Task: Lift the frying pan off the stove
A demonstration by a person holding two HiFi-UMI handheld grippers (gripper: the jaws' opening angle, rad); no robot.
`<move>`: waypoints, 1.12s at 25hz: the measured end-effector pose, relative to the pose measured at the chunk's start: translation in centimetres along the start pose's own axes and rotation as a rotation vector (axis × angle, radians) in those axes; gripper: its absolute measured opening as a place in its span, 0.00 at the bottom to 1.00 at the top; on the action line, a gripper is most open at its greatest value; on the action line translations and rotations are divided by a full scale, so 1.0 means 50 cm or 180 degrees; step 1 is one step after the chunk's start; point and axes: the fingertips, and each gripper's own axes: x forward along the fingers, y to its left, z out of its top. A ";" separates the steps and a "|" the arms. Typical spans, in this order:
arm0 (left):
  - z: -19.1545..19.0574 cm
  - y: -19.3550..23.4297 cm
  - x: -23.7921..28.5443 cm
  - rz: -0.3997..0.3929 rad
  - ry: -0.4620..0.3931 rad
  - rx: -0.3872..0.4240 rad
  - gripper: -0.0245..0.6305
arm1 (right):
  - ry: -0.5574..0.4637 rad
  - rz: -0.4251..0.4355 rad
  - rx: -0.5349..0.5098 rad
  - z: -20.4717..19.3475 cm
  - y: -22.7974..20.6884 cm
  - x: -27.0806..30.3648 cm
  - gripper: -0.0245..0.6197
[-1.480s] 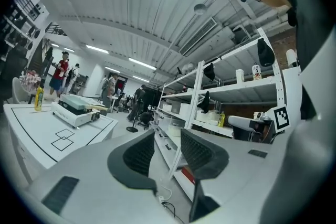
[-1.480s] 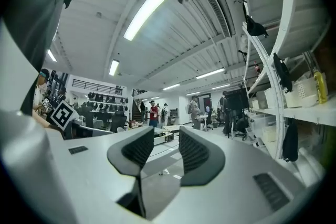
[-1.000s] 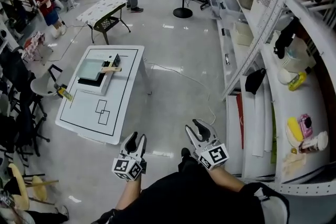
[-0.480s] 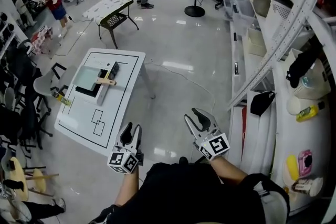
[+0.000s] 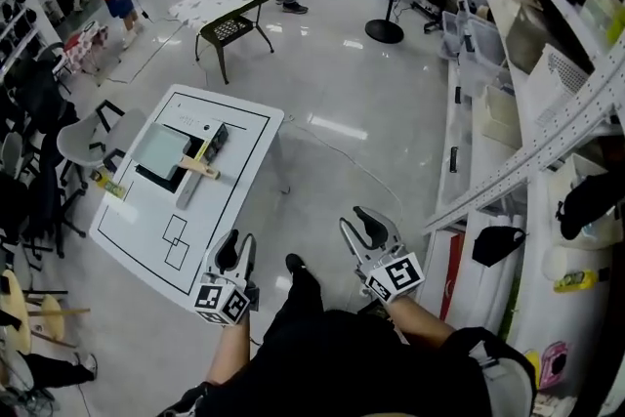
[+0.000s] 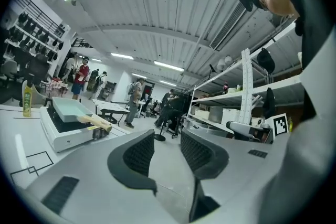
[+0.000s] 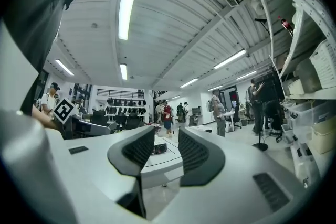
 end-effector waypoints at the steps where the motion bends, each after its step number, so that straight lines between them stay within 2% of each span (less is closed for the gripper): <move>1: 0.003 0.018 0.021 0.0020 -0.0003 -0.0008 0.27 | 0.0007 0.0018 -0.0003 -0.003 -0.013 0.030 0.27; 11: 0.101 0.195 0.228 0.0149 -0.0104 0.0003 0.27 | 0.0023 0.0327 -0.0082 0.013 -0.104 0.356 0.27; 16: 0.158 0.286 0.274 0.0311 -0.0258 -0.0016 0.28 | 0.0021 0.0605 -0.0086 0.013 -0.109 0.511 0.27; 21: 0.190 0.395 0.243 0.0716 -0.0396 -0.0083 0.28 | 0.0099 0.0986 -0.0029 -0.004 -0.066 0.634 0.27; 28: 0.203 0.514 0.196 0.1427 -0.0469 -0.0149 0.29 | 0.0229 0.1734 0.0134 -0.051 -0.004 0.806 0.27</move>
